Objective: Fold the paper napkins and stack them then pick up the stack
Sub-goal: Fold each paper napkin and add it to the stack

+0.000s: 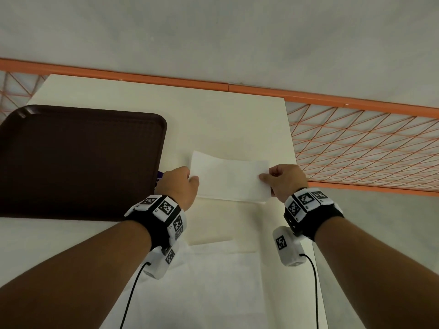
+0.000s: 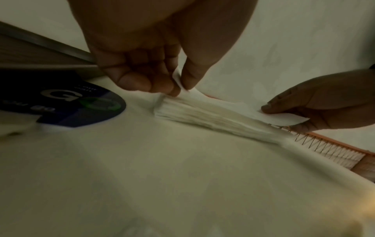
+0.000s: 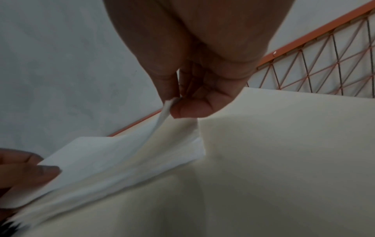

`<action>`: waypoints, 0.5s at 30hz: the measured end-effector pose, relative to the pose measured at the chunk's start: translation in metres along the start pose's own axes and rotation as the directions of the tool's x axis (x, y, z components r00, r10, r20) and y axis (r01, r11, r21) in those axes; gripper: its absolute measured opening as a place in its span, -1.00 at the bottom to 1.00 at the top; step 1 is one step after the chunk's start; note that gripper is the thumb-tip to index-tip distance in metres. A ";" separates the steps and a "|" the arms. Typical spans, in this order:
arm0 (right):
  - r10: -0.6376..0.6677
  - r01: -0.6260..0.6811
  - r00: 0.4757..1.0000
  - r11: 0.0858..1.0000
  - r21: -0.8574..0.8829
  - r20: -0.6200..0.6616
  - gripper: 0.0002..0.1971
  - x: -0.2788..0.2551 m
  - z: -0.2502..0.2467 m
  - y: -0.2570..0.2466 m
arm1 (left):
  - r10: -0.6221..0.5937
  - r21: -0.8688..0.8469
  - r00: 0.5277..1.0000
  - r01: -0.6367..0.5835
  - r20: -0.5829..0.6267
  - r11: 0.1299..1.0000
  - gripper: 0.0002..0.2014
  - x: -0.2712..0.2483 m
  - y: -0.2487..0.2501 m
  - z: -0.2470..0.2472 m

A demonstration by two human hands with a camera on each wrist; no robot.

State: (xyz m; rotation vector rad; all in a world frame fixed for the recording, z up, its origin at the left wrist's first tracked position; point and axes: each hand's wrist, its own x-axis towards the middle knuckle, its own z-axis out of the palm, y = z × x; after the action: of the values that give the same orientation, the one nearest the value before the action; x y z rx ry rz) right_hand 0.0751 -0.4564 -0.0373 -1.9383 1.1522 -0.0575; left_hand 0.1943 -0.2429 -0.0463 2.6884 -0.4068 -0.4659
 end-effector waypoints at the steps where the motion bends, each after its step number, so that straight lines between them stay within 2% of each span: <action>1: 0.001 -0.001 1.000 1.000 -0.016 -0.002 -0.86 0.001 0.000 0.001 | -0.001 0.026 1.000 0.001 -0.001 1.000 -0.64 0.000 0.000 0.000; 8: -0.007 0.006 1.000 0.988 -0.155 -0.003 -0.81 0.005 0.005 0.009 | -0.021 0.071 0.998 0.017 0.052 0.997 -0.80 0.005 -0.003 0.003; 11: -0.003 -0.001 1.000 0.984 -0.180 -0.025 -0.75 0.006 0.004 0.008 | -0.051 0.049 0.997 0.048 0.058 0.998 -0.69 0.006 -0.002 0.003; 15: 0.027 -0.038 0.998 0.972 -0.231 -0.052 -0.55 0.002 0.003 0.006 | -0.069 0.108 0.995 0.060 0.075 0.992 -0.54 0.009 0.000 0.004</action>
State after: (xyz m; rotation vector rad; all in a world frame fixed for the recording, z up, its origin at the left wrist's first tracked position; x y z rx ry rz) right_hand 0.0733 -0.4576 -0.0445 -2.1312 1.2695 0.0503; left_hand 0.2013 -0.2472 -0.0519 2.7994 -0.3777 -0.5865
